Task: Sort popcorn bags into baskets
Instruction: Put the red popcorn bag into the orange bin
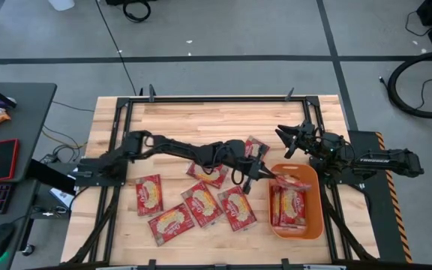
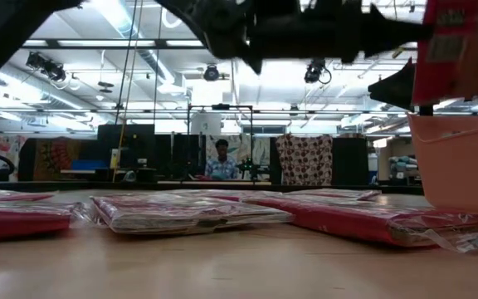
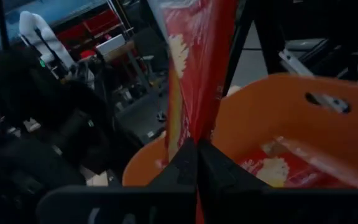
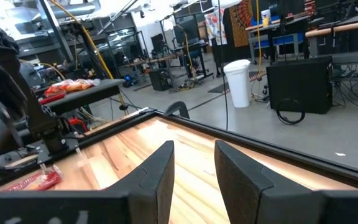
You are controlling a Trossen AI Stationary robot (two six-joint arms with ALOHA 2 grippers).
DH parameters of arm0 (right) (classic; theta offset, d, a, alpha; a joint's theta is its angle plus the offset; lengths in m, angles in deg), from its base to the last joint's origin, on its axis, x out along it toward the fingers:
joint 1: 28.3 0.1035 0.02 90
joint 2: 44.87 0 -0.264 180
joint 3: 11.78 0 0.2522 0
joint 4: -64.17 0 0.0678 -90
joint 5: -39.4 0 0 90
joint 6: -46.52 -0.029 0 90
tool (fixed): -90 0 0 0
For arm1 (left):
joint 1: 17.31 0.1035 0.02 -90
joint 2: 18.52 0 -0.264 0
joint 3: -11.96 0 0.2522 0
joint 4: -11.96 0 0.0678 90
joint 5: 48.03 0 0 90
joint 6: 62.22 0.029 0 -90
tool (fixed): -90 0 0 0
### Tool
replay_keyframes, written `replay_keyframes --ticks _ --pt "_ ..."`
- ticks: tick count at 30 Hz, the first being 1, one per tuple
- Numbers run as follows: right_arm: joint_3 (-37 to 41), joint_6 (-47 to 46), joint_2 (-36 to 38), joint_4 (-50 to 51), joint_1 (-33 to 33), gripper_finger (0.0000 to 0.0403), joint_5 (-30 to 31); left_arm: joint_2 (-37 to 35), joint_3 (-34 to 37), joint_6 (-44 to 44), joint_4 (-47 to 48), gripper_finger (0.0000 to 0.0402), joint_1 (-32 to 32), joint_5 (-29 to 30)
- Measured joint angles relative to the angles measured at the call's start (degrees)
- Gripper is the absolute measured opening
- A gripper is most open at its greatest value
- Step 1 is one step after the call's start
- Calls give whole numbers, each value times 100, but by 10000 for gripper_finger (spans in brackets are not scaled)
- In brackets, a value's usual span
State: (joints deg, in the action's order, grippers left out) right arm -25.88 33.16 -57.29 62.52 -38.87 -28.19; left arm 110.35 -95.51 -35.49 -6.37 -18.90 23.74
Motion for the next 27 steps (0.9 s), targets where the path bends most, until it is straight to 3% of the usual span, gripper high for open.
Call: replay_keyframes --ticks 10,18,22,27 --pt "0 0 0 0 -2 120 1 854 0 171 -971 23 -30 287" --pt "0 0 0 0 -2 121 0 814 0 705 -684 112 -190 668" --pt "0 0 0 0 -2 121 0 405 0 760 164 130 -238 1376" --pt "0 0 0 0 -2 121 0 -314 0 773 2007 118 -244 2235"
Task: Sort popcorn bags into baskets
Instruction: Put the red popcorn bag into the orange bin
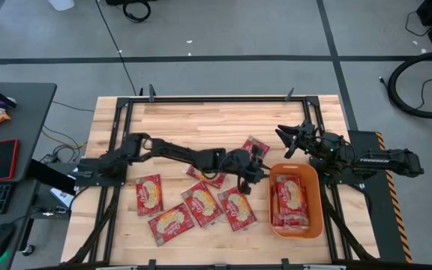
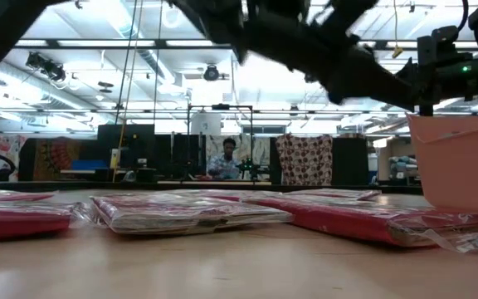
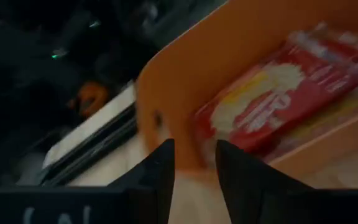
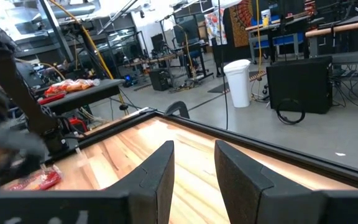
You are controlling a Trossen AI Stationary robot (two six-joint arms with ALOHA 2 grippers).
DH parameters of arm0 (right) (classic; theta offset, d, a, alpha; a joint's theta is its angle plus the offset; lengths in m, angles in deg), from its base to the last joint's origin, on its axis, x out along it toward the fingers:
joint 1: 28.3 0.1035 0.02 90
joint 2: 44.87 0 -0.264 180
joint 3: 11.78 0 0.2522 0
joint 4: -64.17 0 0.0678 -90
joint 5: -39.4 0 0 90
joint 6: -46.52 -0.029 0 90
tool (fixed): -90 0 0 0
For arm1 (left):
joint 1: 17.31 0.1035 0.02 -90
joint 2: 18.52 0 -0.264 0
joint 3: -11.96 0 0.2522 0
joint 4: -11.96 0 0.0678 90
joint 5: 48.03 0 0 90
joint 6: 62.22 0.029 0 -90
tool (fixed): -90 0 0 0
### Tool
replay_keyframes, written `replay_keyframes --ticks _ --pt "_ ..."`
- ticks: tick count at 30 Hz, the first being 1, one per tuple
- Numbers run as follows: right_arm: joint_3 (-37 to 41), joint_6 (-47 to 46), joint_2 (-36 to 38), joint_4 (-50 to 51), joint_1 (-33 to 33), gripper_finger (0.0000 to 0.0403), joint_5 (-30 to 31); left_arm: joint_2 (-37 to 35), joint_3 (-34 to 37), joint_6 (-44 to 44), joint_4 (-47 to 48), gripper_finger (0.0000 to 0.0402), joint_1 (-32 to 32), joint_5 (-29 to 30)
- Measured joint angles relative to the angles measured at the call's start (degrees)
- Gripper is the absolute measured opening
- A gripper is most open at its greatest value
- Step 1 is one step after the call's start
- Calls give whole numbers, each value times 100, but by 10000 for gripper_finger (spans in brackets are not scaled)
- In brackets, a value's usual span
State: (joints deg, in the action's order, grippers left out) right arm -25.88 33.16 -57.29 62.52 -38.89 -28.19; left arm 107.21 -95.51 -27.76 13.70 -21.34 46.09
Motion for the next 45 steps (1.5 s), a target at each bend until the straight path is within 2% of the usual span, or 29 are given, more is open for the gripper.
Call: replay_keyframes --ticks 4,7,12,15,19,23,29,31,36,40,45 --pt "0 0 0 -1 2 121 0 -662 25 -24 1177 98 -57 669" --pt "0 0 1 -5 0 121 0 -1081 440 -79 1442 84 -63 1101" --pt "0 0 0 -37 2 121 2 -1980 1851 -78 594 70 -72 1769" --pt "-1 0 1 -41 2 120 2 -2527 2711 -79 21 69 -68 1912" --pt "0 0 1 -42 0 120 16 -3258 3601 -76 -579 68 -44 1915" --pt "0 0 6 -43 2 120 18 -4006 4354 -82 -770 68 39 1873" --pt "0 0 -10 -83 1 120 17 -5021 5051 -572 -814 68 289 1792" --pt "0 0 -15 -92 0 120 22 -5313 5291 -618 -1043 68 373 1544" --pt "-2 0 -98 -230 0 120 20 -5823 5958 -646 -2283 68 636 1077" --pt "0 0 -145 -264 1 120 22 -6126 6392 -698 -2657 68 802 1020" --pt "0 -25 -216 -305 2 120 17 -6275 6590 -1107 -2731 68 964 879"
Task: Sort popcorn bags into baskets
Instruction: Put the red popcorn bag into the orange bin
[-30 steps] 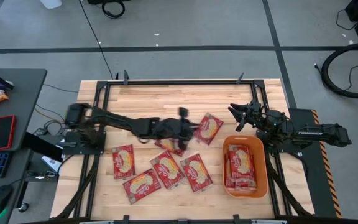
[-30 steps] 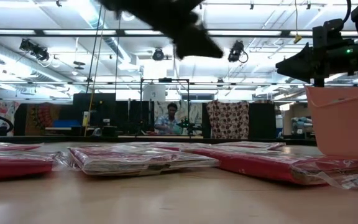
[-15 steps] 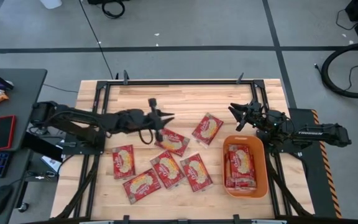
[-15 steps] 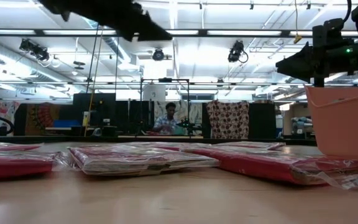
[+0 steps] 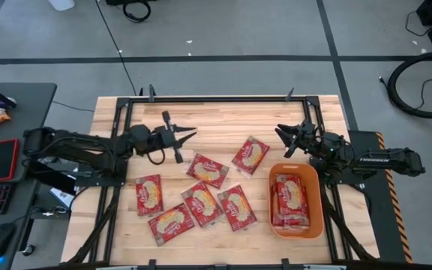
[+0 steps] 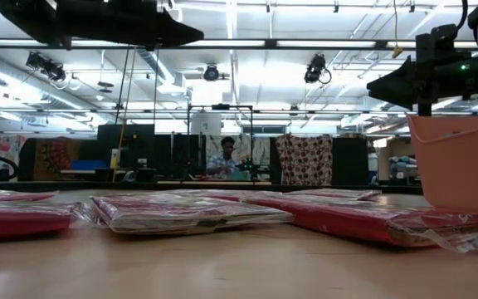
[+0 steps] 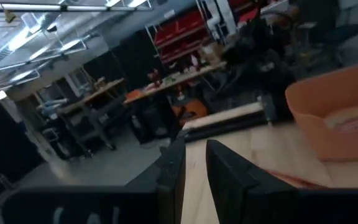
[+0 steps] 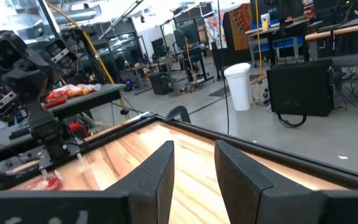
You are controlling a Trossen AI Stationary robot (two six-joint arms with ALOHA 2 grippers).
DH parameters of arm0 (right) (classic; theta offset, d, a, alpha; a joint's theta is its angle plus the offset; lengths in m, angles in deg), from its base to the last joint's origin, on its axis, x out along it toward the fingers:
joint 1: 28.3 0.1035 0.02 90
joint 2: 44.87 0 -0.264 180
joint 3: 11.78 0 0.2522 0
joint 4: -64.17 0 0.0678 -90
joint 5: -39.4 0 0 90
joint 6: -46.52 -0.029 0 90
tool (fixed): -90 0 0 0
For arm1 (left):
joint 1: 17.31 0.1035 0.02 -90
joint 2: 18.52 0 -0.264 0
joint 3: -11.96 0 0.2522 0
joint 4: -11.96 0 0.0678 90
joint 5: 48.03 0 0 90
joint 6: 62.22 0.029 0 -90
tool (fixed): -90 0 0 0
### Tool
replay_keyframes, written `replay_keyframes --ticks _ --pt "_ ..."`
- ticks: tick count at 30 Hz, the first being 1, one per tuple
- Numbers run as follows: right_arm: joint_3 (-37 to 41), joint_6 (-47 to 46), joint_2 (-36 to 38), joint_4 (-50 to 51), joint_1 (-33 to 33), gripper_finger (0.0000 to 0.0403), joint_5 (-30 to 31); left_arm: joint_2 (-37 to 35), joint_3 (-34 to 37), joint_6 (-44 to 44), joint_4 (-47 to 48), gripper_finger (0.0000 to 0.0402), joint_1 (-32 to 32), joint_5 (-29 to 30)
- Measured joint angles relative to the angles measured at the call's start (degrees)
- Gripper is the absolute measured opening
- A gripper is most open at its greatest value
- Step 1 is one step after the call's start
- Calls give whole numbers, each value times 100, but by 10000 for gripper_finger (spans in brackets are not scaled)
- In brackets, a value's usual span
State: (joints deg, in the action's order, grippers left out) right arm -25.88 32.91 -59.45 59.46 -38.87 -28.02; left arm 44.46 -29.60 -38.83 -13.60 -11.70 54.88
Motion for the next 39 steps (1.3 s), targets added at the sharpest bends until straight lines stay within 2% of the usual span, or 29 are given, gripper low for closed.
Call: replay_keyframes --ticks 4,8,15,18,21,25,29,34,39 --pt "0 -34 -26 -77 0 120 -17 -93 248 -264 172 68 -1 -161" --pt "0 -122 -35 -403 0 120 -138 -237 482 -331 26 68 9 -37" --pt "0 -281 -40 -1023 0 120 -537 -1154 930 -340 -61 68 6 259" --pt "-30 -330 -62 -1011 -9 120 -644 -1660 1163 -362 135 68 9 487" --pt "-440 -292 -270 -243 -26 121 -765 -2101 1396 -430 285 68 9 541" --pt "-1119 -118 -1010 784 -60 121 -717 -2633 1597 -482 294 68 32 590" --pt "-1618 239 -1853 915 -127 121 -783 -2998 1761 -547 409 68 105 689" --pt "-2133 551 -2923 1112 -167 121 -1266 -3343 1915 -696 692 68 201 941" --pt "-2910 762 -4006 2209 -155 127 -1324 -3617 1925 -786 1017 68 199 939"
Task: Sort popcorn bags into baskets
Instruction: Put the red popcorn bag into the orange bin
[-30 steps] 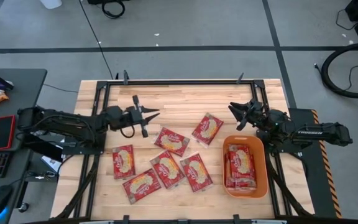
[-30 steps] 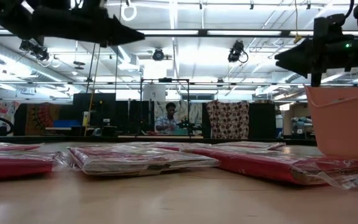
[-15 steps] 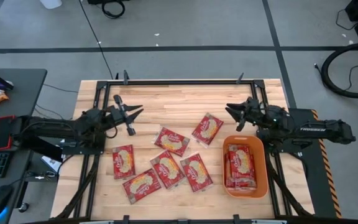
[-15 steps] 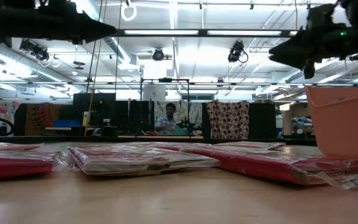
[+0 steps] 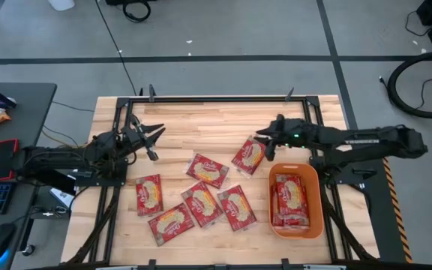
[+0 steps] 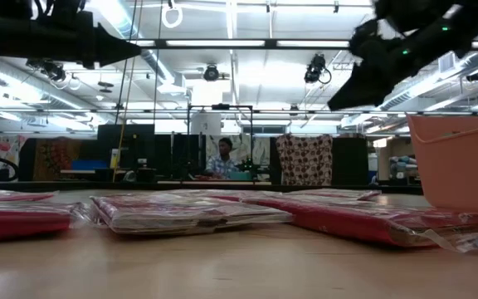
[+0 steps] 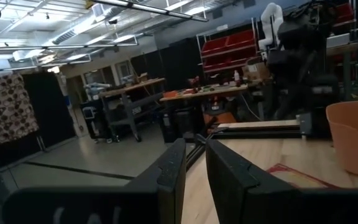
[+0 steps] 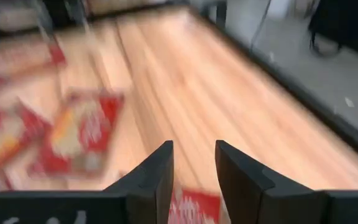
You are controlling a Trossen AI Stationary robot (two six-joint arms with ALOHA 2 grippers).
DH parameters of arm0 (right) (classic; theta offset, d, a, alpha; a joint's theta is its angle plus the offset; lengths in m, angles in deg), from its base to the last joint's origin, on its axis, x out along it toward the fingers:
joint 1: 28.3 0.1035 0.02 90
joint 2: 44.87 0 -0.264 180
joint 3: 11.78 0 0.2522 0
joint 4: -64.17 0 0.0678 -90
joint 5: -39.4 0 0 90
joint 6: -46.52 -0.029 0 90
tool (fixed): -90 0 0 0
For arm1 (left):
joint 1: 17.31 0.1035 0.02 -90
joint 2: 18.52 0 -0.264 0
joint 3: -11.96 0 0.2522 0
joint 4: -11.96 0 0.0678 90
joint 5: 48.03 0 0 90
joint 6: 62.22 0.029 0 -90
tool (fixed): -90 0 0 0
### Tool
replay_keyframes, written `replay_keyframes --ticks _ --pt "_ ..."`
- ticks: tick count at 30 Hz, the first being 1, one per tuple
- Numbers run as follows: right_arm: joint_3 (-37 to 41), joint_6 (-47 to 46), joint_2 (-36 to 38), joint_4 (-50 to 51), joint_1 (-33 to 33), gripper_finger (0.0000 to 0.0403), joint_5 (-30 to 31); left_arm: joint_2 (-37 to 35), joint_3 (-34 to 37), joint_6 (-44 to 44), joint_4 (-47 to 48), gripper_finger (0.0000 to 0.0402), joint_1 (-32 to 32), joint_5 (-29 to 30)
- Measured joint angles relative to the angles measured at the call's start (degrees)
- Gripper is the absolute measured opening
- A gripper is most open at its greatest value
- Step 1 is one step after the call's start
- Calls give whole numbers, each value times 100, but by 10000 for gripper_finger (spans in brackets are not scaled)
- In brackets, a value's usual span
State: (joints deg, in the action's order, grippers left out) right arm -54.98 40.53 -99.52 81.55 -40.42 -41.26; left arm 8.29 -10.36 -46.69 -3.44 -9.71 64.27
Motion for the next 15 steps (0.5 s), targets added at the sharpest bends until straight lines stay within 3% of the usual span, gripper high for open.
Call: replay_keyframes --ticks 8,15 --pt "-1568 257 -1655 1486 85 177 26 -20 0 270 63 68 0 62" --pt "-2838 -297 -3000 3264 118 201 0 -20 -1 182 412 68 -4 60"
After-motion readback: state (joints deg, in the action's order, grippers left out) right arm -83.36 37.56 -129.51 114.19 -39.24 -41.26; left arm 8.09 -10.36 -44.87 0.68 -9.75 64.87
